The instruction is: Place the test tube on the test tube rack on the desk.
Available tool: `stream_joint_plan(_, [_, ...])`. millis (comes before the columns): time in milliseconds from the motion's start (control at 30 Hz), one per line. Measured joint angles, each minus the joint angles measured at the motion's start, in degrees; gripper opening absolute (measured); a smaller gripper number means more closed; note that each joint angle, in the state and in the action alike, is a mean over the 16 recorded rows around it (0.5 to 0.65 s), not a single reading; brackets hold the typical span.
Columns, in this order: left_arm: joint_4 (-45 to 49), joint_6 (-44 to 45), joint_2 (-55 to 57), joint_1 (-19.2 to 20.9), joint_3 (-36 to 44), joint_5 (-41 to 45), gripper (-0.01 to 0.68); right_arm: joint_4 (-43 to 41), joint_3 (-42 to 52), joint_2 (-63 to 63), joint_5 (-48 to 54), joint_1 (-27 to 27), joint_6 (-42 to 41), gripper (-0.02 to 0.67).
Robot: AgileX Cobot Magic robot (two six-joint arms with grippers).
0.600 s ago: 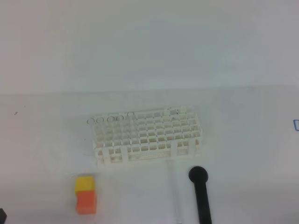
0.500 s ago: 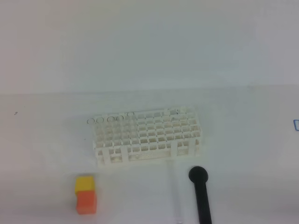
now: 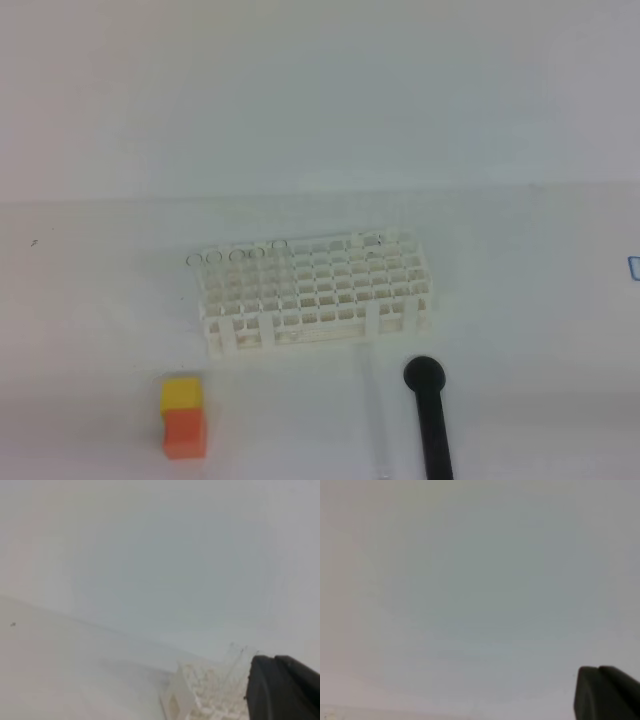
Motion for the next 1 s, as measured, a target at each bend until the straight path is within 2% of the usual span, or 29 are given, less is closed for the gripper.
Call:
stream_joint_plan(267, [-1.1,-1.4,0.1,0.0,-1.4,-1.0,-0.001,-0.1,-0.2,0.0,-0.5,0.0,0.0,-0.001])
stream_joint_plan(533, [-0.9,-0.7,2.4,0.0,-7.7,4.8,-0.001,-1.8,-3.3,0.0,3.8,0.0,0.0,-0.001])
stream_joint_plan(800, [-1.8,7.1,11.2,0.0,-19.4,16.4,-0.001,-3.9,-9.7,0.4,14.6,0.0,0.0,-0.001])
stream_joint_plan(1000, [-4.3,14.6,20.3,0.0,-26.5,20.5,-0.001,-3.8,-15.2,3.0,24.4,0.0,0.0,-0.001])
